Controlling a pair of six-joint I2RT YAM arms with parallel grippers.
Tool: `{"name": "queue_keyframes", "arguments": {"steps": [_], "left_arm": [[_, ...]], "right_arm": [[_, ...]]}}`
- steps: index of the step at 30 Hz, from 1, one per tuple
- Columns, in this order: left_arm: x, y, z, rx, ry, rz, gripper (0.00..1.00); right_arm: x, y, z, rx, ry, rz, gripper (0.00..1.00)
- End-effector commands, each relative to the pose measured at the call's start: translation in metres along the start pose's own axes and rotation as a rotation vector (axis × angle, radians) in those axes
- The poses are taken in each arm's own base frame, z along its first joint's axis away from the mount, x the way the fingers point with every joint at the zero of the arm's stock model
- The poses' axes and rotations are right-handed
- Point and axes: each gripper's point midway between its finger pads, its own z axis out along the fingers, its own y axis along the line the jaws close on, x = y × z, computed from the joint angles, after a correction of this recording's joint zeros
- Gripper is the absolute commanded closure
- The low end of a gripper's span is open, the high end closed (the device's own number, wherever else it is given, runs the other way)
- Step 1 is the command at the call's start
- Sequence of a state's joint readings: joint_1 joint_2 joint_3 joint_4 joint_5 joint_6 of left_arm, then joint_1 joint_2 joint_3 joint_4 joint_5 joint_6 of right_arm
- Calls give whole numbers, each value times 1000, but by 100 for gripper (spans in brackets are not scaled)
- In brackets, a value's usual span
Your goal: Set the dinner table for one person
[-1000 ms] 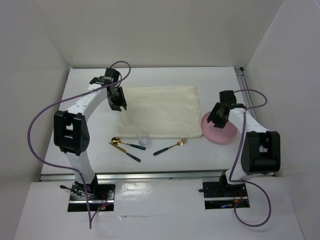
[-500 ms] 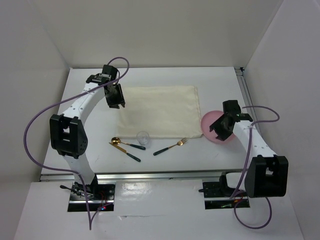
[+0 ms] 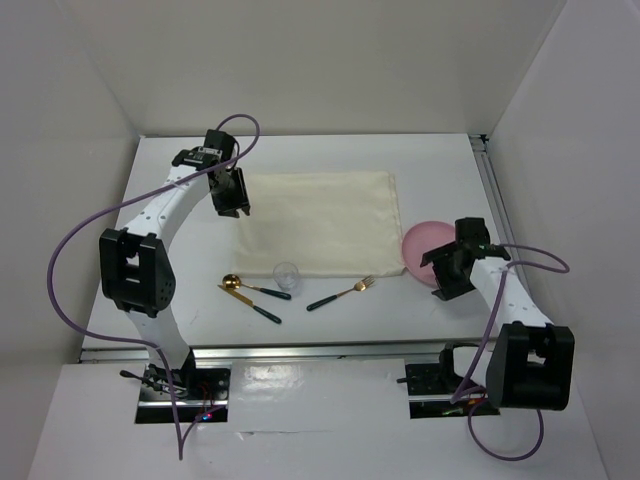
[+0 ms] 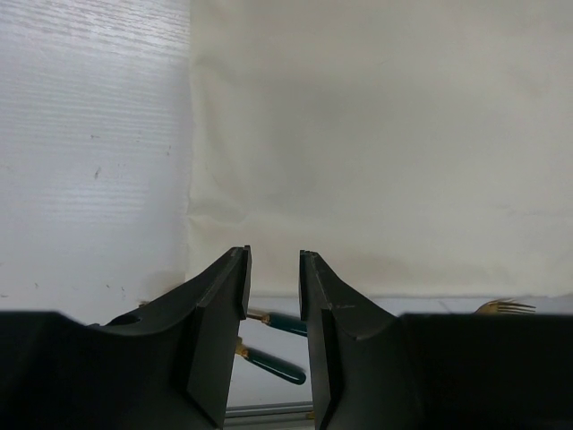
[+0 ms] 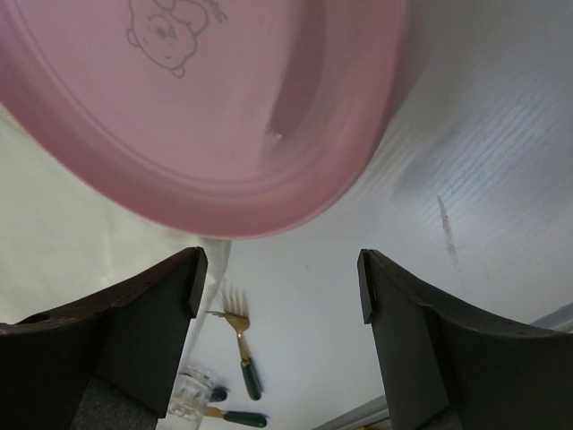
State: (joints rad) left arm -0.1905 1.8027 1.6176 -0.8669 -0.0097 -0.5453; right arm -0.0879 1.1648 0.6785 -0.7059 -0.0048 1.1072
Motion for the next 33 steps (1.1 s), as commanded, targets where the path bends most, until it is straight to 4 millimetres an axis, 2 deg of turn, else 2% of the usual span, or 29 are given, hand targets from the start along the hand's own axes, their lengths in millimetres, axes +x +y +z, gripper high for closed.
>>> {"name": "queue_keyframes", "arguments": {"steps": [1, 6, 7, 9, 13, 14, 17, 19, 21, 22, 23, 25, 28, 29, 30, 33], "left_arm": [[-8, -7, -14, 38, -41, 31, 54], [-3, -6, -8, 38, -20, 31, 54], [-4, -6, -5, 38, -20, 31, 54], [-4, -6, -5, 38, -20, 31, 54], [-1, -6, -3, 43, -8, 30, 54], [1, -12, 0, 72, 5, 31, 54], [3, -22, 0, 128, 19, 33, 54], [4, -23, 0, 137, 23, 33, 54], [5, -25, -1, 146, 28, 33, 54], [3, -25, 1, 146, 28, 33, 54], [-1, -28, -2, 152, 16, 34, 54], [-2, -30, -5, 163, 15, 44, 54], [-6, -34, -11, 179, 9, 46, 54], [-10, -37, -17, 188, -10, 48, 54], [-9, -33, -16, 172, -4, 46, 54], [-18, -30, -28, 146, -51, 47, 53]], "right_arm": [[-17, 11, 7, -26, -69, 75, 20], [-13, -1, 25, 29, -49, 106, 22], [-14, 2, 25, 21, -52, 115, 22], [-11, 0, 29, 24, -41, 127, 25], [-12, -16, 41, 65, -74, 173, 29], [-15, -16, 43, 64, -93, 202, 32], [-23, -22, 47, 60, -151, 241, 46], [-31, -11, 42, 26, -184, 256, 61], [-39, -11, 35, 40, -216, 256, 74], [-44, -7, 29, 29, -236, 258, 80], [-54, 4, 19, -3, -276, 255, 92], [-62, 16, 5, -48, -303, 233, 100], [-76, 44, -14, -144, -348, 160, 100], [-79, 68, -21, -242, -345, 118, 100], [-79, 77, -24, -284, -353, -2, 100], [-80, 120, -37, -412, -327, -148, 100]]}}
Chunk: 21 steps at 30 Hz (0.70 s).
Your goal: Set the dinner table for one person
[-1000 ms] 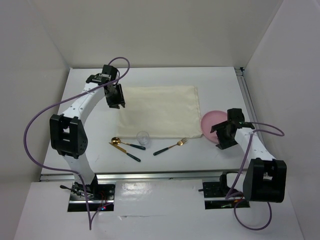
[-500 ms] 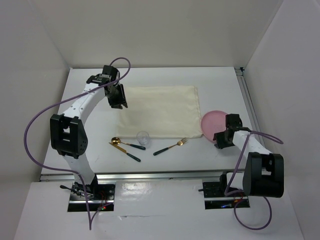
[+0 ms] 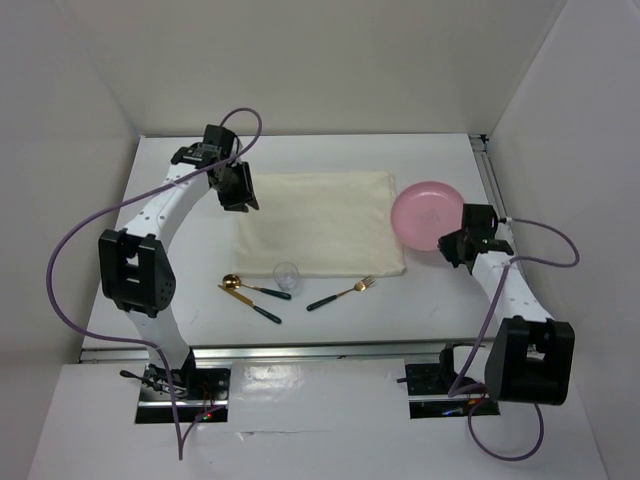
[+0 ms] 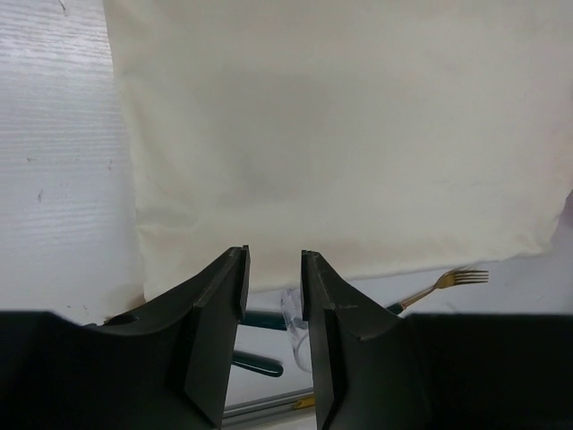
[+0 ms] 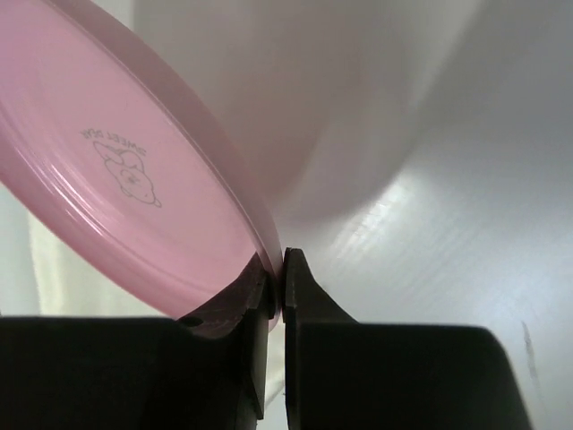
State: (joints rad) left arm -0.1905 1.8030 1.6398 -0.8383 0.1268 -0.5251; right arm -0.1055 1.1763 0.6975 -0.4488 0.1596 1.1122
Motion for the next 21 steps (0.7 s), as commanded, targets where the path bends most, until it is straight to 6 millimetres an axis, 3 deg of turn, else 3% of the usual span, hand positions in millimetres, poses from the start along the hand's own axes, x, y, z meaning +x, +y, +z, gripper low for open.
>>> {"name": "queue_keyframes", "arguments": {"steps": [1, 2, 3, 5, 6, 9, 11, 17, 19, 21], "left_arm": [[-15, -3, -24, -11, -71, 26, 53], [-16, -1, -24, -24, -76, 26, 53], [-21, 3, -29, -56, -110, 11, 53], [-20, 15, -30, -125, -129, -55, 53], [-17, 22, -31, -156, -129, -72, 54], [-17, 33, -33, -223, -158, -129, 56], [-14, 38, -45, -244, -174, -140, 57], [-23, 48, -79, -265, -297, -190, 57], [-26, 49, -85, -249, -317, -187, 57], [-26, 49, -85, -249, -317, -187, 57]], "right_arm": [[-22, 83, -16, -294, -36, -254, 100], [-17, 94, -17, -321, -12, -310, 100], [-3, 119, -19, -368, 39, -377, 100], [16, 141, -20, -422, 103, -519, 100], [32, 164, -20, -479, 184, -569, 100], [83, 190, -16, -511, 381, -729, 100], [117, 208, -12, -514, 457, -794, 100], [171, 216, 1, -543, 621, -850, 100], [190, 208, 13, -517, 682, -861, 100], [196, 201, 25, -482, 705, -860, 100]]}}
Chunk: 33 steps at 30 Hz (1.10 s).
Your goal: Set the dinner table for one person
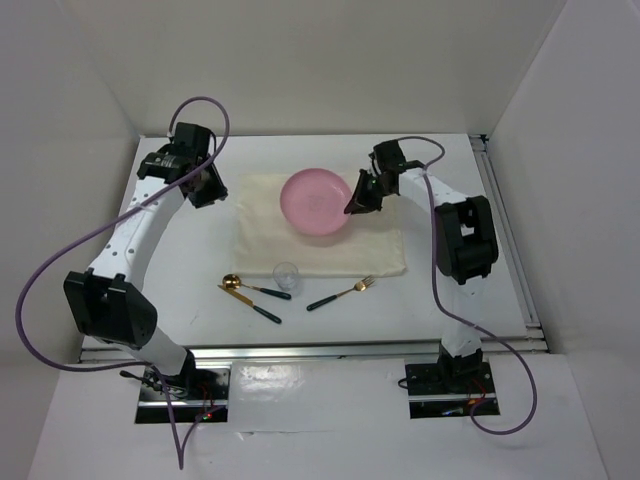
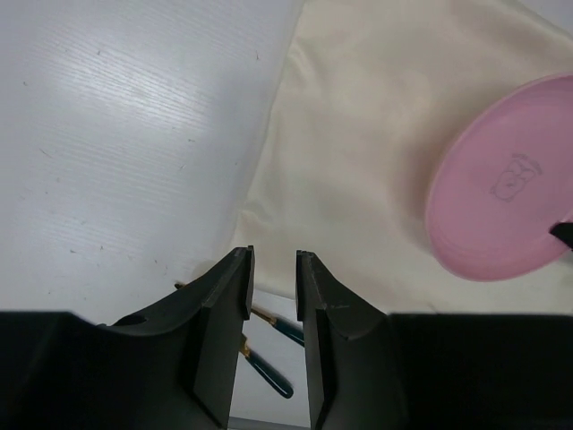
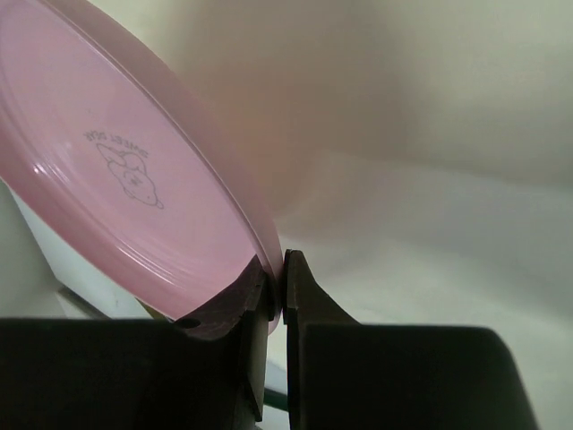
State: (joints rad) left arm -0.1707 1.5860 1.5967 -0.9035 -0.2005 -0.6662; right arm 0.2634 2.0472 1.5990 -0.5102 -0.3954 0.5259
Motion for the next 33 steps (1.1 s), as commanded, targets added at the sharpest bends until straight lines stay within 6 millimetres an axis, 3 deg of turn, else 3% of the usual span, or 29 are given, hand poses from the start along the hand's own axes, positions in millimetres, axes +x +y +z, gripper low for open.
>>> {"name": "queue_keyframes", "arguments": {"steps": [1, 6, 15, 16, 17, 20, 26, 28, 30, 33], "left_arm": [[-8, 7, -8, -16, -43, -23, 57], [2, 8, -2, -20, -3, -8, 57], [2, 6, 1, -13, 2, 1, 58], [2, 6, 1, -13, 2, 1, 58], [2, 7, 1, -13, 2, 10, 58], [3, 5, 1, -5, 7, 11, 58], [5, 2, 0, 13, 19, 10, 58], [3, 0, -2, 28, 15, 30, 58], [-1, -4, -9, 54, 13, 66, 58], [-10, -7, -18, 36, 0, 86, 58]], "right_arm": [[1, 6, 0, -39, 50, -1, 100], [16, -7, 19, 20, 102, 21, 100], [30, -19, 32, 58, 135, 42, 99], [31, -22, 35, 62, 142, 45, 96], [31, -22, 35, 62, 143, 45, 86], [29, -20, 36, 76, 128, 32, 78], [22, -9, 23, 103, 80, 1, 36], [17, -6, 14, 108, 58, -15, 34], [3, 5, -7, 115, -7, -45, 33], [-11, 23, -43, 139, -118, -96, 18]]}}
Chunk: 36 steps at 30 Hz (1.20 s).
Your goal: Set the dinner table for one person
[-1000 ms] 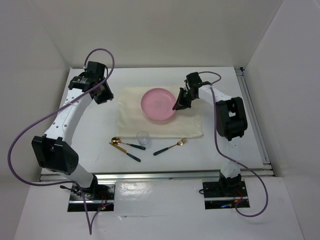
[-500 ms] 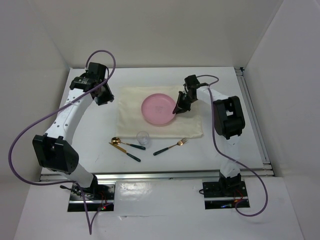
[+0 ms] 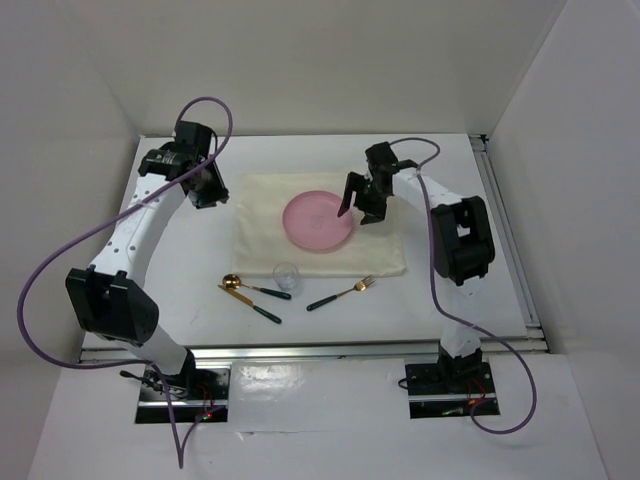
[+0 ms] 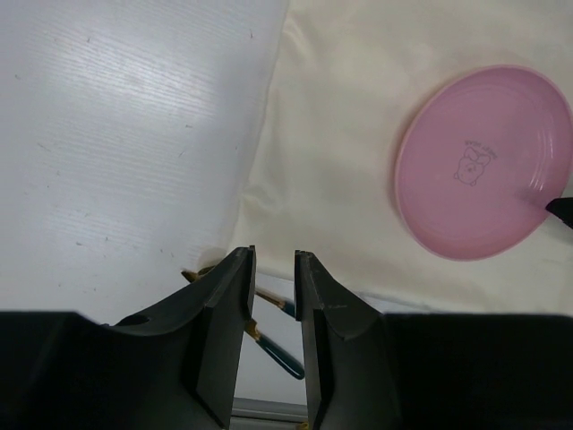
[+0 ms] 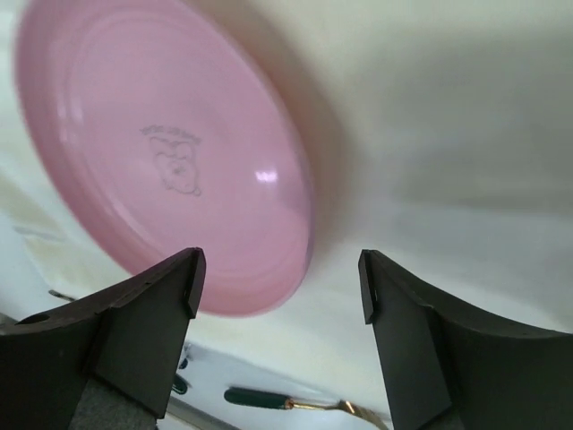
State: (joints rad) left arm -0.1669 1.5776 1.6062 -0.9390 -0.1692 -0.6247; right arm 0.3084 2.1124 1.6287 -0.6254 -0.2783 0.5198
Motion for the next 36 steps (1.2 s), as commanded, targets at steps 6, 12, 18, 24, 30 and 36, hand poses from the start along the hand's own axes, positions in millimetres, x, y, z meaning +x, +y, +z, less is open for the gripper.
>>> {"name": "queue_keyframes", "arguments": {"steps": [6, 12, 18, 24, 30, 36], "left_arm": [[-29, -9, -33, 41, -92, 61, 58], [-31, -9, -45, 57, -117, 57, 58], [-29, -9, -47, 65, -113, 58, 58], [-26, -8, -44, 61, -105, 50, 58], [-25, -9, -37, 52, -89, 52, 60], [-26, -10, -34, 52, -89, 52, 60]], "right_arm": [[10, 82, -113, -113, -276, -317, 18], [96, 137, -89, -225, -140, -544, 16], [146, 148, -47, -163, -45, -682, 16], [158, 149, -30, -150, -22, -713, 23], [170, 139, -12, -127, 31, -708, 32], [177, 136, -1, -103, 38, -733, 44]]}}
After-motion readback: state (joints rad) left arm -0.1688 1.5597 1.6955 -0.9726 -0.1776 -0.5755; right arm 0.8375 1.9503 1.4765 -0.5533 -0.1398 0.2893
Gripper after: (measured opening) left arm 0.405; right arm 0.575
